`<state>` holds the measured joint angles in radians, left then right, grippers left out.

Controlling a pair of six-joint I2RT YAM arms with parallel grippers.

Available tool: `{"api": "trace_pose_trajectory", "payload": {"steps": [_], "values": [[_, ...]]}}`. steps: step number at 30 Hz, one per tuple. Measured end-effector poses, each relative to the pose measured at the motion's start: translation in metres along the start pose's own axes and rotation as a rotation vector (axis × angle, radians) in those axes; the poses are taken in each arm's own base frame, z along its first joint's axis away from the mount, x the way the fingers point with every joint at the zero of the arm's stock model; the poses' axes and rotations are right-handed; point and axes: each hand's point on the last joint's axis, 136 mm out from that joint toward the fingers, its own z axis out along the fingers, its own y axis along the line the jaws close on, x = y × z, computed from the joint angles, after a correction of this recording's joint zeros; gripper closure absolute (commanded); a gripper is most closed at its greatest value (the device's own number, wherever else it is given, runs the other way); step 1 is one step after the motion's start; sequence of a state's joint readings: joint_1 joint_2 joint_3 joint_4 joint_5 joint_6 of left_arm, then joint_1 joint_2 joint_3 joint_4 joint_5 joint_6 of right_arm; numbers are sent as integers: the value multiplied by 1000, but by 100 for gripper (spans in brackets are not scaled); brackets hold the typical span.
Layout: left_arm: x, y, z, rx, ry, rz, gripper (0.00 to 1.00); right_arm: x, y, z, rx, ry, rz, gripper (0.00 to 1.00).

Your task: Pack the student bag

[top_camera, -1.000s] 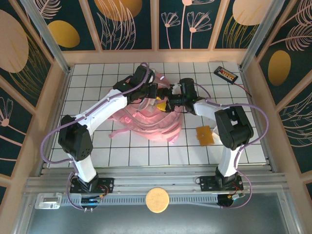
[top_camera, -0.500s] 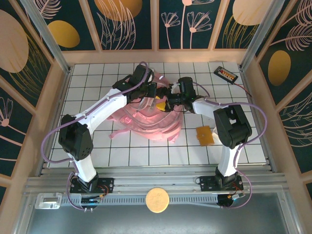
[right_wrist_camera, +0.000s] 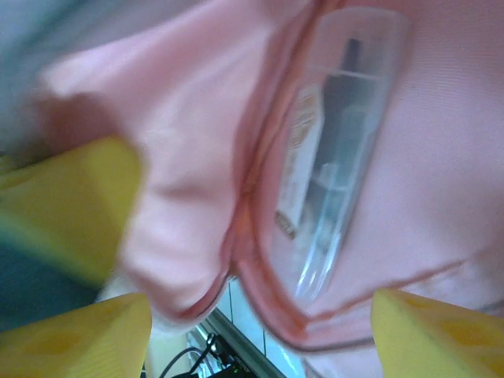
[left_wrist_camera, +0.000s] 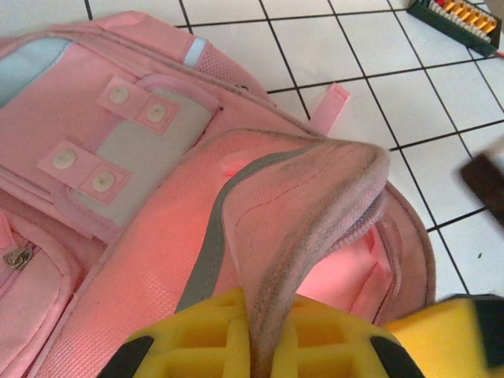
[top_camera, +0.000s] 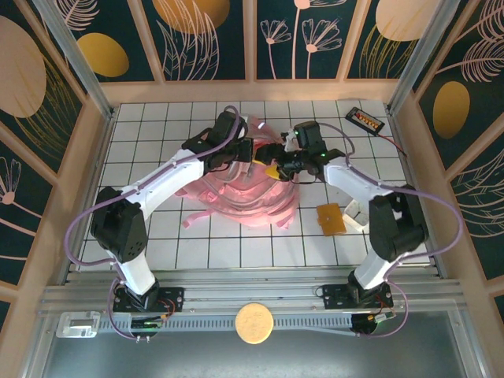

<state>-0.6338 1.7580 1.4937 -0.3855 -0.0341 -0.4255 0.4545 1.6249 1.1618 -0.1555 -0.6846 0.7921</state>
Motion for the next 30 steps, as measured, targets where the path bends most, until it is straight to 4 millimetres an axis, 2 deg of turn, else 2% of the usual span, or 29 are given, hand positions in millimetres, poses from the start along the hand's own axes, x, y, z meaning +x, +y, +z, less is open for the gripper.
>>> {"api": "trace_pose_trajectory", "payload": {"steps": [2, 4, 7, 12, 15, 18, 20, 22, 25, 30], "values": [[2, 1, 2, 1, -1, -3, 100, 1, 11, -14, -3, -26, -46, 25], [2, 1, 2, 3, -6, -7, 100, 2, 17, -26, 13, -55, -89, 20], [2, 1, -2, 8, -16, -7, 100, 5, 14, -43, 79, -89, -143, 1], [5, 2, -4, 9, -20, -7, 100, 1, -1, -81, 228, -162, -197, 1], [7, 3, -5, 12, -27, -7, 100, -10, -8, -118, 299, -259, -200, 1], [8, 4, -8, 15, -32, -7, 100, -27, -18, -172, 319, -419, -151, 1], [8, 4, -8, 17, -36, -7, 100, -31, -36, -211, 331, -543, -81, 1], [8, 4, -9, 18, -39, -8, 100, -23, -57, -233, 332, -611, 1, 1], [9, 4, -8, 18, -38, -8, 100, -8, -85, -240, 323, -611, 114, 1], [9, 4, -11, 19, -40, -8, 100, 25, -118, -221, 300, -512, 253, 1]]}}
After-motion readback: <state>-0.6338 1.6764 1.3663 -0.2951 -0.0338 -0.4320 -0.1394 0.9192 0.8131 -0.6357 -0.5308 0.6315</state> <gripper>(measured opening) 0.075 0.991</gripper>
